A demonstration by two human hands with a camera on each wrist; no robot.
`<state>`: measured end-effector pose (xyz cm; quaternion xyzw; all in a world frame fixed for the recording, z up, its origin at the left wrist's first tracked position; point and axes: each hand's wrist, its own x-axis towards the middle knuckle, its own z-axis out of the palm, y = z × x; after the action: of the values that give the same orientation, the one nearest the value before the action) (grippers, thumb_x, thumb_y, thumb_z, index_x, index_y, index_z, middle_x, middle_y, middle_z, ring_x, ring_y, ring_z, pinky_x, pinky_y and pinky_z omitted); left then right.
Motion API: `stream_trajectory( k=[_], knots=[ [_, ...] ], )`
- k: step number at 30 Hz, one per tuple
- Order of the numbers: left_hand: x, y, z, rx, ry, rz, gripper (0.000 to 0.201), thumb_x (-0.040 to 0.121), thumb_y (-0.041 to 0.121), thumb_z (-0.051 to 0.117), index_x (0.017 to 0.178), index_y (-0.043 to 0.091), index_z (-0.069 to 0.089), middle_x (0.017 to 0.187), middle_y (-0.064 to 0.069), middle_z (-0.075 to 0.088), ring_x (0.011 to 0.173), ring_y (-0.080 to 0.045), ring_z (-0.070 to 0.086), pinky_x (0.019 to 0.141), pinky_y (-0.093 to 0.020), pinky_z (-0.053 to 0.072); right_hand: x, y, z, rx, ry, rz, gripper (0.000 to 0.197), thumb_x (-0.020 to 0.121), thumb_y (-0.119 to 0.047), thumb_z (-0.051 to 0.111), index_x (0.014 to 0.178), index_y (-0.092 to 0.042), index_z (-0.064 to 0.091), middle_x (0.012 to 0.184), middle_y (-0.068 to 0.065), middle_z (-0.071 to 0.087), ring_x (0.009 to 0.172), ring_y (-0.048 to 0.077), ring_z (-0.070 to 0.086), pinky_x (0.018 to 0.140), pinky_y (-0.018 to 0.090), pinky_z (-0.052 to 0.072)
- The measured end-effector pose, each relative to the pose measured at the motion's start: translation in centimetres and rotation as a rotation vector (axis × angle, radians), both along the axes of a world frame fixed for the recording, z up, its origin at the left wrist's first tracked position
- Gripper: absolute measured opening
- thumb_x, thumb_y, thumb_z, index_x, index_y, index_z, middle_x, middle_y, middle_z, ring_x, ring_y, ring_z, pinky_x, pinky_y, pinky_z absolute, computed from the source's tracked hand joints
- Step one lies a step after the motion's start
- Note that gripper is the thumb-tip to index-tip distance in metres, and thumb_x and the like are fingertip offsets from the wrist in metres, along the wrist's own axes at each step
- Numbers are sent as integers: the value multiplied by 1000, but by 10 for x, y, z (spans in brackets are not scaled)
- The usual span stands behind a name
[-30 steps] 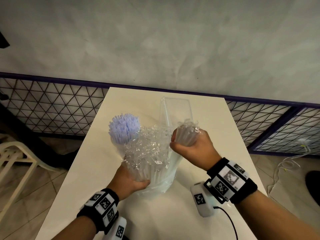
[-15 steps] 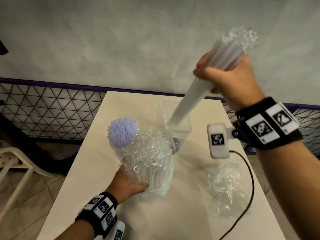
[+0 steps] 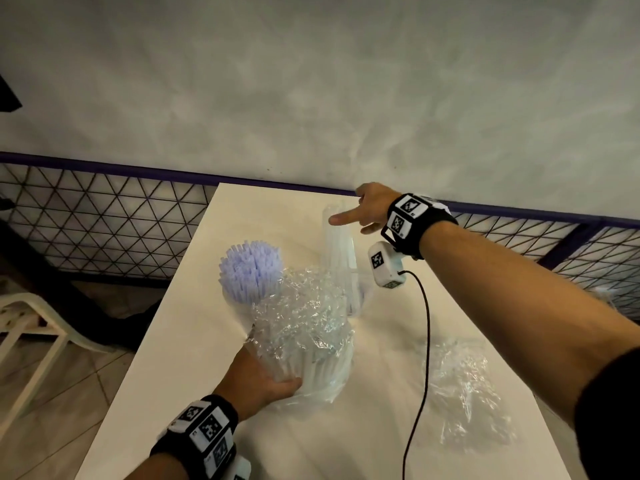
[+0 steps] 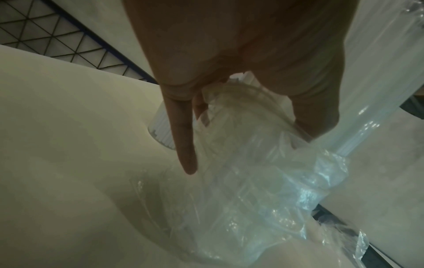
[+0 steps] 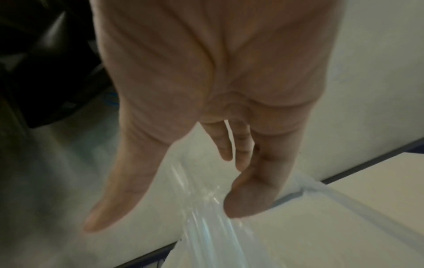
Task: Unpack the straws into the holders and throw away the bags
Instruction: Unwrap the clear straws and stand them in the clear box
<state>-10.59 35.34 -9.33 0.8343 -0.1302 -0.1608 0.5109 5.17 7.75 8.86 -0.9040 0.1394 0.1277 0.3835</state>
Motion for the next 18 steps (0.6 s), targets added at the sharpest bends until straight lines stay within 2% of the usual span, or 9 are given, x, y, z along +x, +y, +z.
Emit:
stream_trajectory(
  k=[1,2,3,5,7,9,11,14,18],
  knots=[
    [-1,0,-1,-4,19,2,66,58,75,69,59,12,48,58,7,52,70,8,54,84,6,27,0,-1,-3,18,2,-2,112,62,-47,91,151,-12,32,147,5,44,105,21,64,77,32,62],
    [0,0,-5,-9,25,12,53,61,56,81,82,13,59,74,10,59,77,8,56,79,4,34,-1,-2,-2,22,-22,-9,111,65,-49,89,152,-13,30,150,4,41,109,22,64,82,33,61],
    [0,1,-5,-9,24,45,53,63,39,87,103,18,59,89,13,62,84,7,57,74,3,39,-3,-2,1,5,-65,-7,102,71,-48,86,151,-14,32,150,4,42,111,23,63,84,33,60],
    [-1,1,-5,5,26,35,60,62,32,88,111,21,56,98,15,61,88,8,57,70,3,40,-12,-4,10,-111,-220,42,69,84,-35,77,143,-16,46,141,4,53,105,19,62,86,31,58],
    [0,-1,-2,42,13,1,42,61,39,85,85,16,60,77,12,60,75,14,56,71,4,34,-30,-4,19,-207,-385,126,41,89,-11,66,129,-18,59,127,2,62,93,9,60,81,17,51],
    [0,-4,1,46,-7,30,52,63,29,86,51,14,37,50,5,46,57,10,55,69,2,31,-56,0,24,-168,-424,272,40,84,6,57,114,-18,66,111,0,68,78,-6,58,68,6,44],
    [-2,-5,5,48,-68,38,64,65,20,87,47,15,25,43,2,38,51,8,54,67,2,31,-86,5,19,-107,-346,452,46,79,9,58,111,-23,66,105,-4,68,76,-2,60,68,11,48],
    [-2,-3,5,25,-84,0,63,63,29,86,47,16,26,41,1,40,51,7,54,70,1,33,-128,8,-5,-34,-105,628,65,75,-3,74,129,-33,52,121,-11,57,97,7,60,73,21,55],
    [-1,0,0,-30,-24,-4,48,56,41,82,55,13,44,54,1,58,63,5,61,78,-2,38,-159,12,-43,136,-148,545,82,70,-20,87,133,-43,40,127,-15,50,99,10,56,75,23,55]
  ],
)
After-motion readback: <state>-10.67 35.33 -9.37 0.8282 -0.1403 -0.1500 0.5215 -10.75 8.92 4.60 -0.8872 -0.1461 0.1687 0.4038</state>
